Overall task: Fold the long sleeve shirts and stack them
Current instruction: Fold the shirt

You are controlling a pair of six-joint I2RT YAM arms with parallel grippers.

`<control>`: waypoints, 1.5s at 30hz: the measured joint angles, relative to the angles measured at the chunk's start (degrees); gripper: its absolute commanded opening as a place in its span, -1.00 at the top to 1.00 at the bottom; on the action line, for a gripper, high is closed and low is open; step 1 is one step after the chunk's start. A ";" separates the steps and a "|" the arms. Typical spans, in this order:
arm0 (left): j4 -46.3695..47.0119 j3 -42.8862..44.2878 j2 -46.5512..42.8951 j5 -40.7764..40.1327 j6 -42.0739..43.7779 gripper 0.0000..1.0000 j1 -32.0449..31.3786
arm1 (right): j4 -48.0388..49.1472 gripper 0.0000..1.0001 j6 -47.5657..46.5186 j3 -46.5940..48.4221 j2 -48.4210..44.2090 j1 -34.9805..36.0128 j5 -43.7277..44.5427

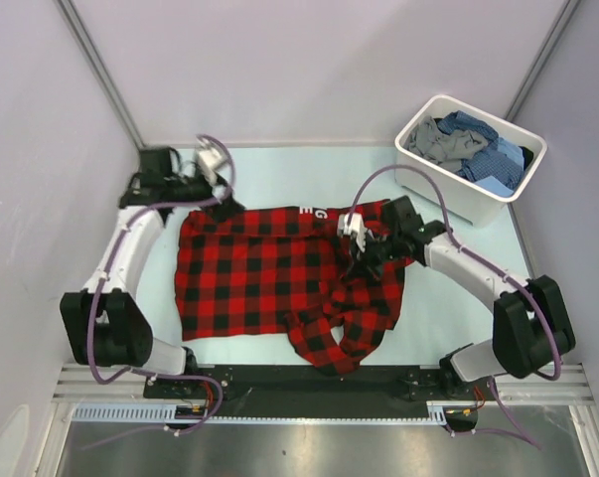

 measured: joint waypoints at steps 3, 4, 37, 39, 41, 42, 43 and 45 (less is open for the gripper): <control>-0.76 -7.19 -2.67 -0.61 4.33 -0.99 -8.09 | -0.44 0.54 -1.53 -4.85 -1.99 2.73 1.90; -0.85 -10.14 -2.95 -0.87 5.20 -0.99 -11.61 | -0.50 0.35 -1.97 -5.29 -1.86 3.15 2.69; 6.49 -29.00 -37.20 -15.04 -14.80 -0.78 -10.54 | -16.52 0.78 -38.86 7.56 14.01 21.35 22.58; 4.61 -29.29 -37.31 -13.73 -14.88 -0.78 -9.97 | -16.50 1.00 -39.04 7.72 14.58 21.33 22.97; 4.66 -30.88 -38.58 -11.76 -15.10 -0.84 -9.44 | -17.09 1.00 -37.20 9.01 14.47 20.74 22.18; 4.63 -31.78 -39.41 -11.04 -15.21 -0.89 -9.33 | -17.29 1.00 -36.37 10.05 14.40 20.35 21.33; 4.94 -33.31 -40.63 -9.55 -15.23 -0.93 -9.27 | -17.22 1.00 -34.64 11.50 14.08 19.61 19.58; 6.38 -36.96 -43.19 -6.12 -15.23 -0.99 -9.29 | -15.08 1.00 -30.53 13.90 11.02 16.79 15.39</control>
